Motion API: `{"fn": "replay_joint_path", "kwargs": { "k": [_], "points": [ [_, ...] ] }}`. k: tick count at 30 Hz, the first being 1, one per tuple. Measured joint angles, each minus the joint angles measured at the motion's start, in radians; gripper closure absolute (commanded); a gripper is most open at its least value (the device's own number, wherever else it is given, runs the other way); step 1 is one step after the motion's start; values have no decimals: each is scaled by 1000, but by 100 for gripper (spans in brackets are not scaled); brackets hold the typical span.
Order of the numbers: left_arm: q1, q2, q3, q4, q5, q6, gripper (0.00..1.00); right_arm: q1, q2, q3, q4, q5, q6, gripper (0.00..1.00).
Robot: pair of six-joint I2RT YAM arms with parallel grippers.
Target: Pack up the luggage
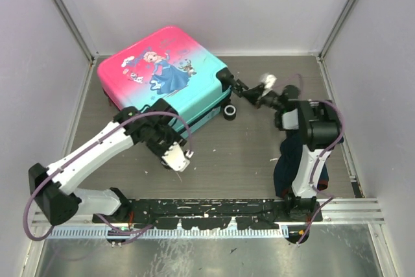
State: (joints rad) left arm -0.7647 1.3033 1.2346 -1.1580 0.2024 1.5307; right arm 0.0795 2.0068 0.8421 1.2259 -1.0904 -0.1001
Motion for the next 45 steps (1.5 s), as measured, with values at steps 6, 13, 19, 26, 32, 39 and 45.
{"fn": "replay_joint_path", "kwargs": {
  "k": [6,13,19,26,32,39,45],
  "points": [
    [26,-96,-34,-257,-80,58,100,-277,-13,-32,17,171,-48,99],
    [34,26,72,-354,-24,-19,100,-175,-194,-238,39,137,68,53],
    [34,30,80,-301,38,-77,100,16,-452,-482,91,185,167,42],
    [34,53,108,-277,84,-114,100,201,-431,-509,99,279,171,34],
    [34,52,108,-275,86,-112,100,304,-265,-415,118,355,156,36],
    [34,52,109,-271,85,-114,100,367,-166,-311,140,422,140,46],
    [34,52,111,-237,85,-132,100,389,-106,-271,143,473,126,60]
  ]
}}
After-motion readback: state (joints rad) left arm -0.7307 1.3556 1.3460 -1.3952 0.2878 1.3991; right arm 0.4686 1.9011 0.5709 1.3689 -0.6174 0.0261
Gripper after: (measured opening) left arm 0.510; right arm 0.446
